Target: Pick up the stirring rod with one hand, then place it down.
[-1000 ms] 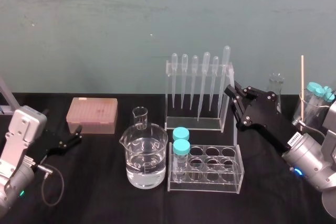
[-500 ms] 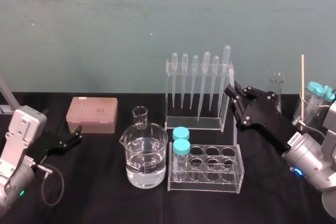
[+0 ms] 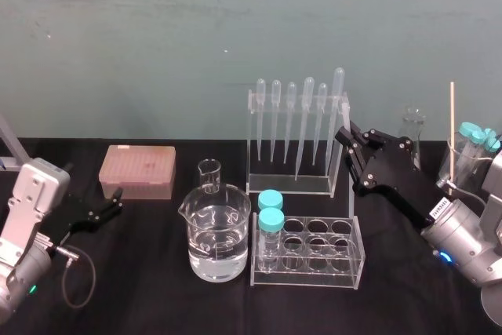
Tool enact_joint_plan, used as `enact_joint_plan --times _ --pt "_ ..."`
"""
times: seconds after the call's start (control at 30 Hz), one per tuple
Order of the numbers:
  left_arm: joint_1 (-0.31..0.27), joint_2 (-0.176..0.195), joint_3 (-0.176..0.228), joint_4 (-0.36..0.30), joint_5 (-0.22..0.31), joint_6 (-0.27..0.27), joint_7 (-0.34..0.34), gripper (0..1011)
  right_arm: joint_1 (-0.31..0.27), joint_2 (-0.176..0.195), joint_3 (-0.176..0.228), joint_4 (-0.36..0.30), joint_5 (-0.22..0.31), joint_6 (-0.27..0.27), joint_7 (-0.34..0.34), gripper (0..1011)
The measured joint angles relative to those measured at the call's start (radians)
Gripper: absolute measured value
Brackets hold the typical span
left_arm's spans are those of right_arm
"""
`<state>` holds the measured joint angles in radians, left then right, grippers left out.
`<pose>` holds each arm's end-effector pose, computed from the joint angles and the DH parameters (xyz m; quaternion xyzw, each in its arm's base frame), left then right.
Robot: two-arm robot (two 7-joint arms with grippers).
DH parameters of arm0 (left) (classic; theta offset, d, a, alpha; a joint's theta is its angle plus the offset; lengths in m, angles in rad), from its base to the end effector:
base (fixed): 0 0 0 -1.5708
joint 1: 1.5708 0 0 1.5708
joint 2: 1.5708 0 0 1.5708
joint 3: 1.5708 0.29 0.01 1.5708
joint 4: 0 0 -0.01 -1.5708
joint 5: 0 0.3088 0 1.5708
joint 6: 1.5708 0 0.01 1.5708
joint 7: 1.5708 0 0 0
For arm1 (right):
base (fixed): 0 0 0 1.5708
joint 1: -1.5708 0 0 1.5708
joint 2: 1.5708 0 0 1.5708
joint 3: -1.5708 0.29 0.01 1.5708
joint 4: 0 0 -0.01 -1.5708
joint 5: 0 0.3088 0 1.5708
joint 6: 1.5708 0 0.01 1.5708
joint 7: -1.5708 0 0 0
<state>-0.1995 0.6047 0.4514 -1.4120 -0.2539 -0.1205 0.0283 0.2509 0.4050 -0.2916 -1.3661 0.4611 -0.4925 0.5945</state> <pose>0.3581 0.0827 -0.3023 0.1415 -0.1325 0.5799 0.7913 0.3883 -0.0593 -0.2788 0.1217 -0.1793 -0.3796 0.8994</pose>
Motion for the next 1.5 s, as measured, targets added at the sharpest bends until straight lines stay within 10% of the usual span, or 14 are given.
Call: enact_joint_plan --times 1.5 --pt "0.0 0.0 0.0 0.0 0.0 0.0 0.0 1000 0.0 0.0 0.0 0.0 0.0 0.0 0.0 68"
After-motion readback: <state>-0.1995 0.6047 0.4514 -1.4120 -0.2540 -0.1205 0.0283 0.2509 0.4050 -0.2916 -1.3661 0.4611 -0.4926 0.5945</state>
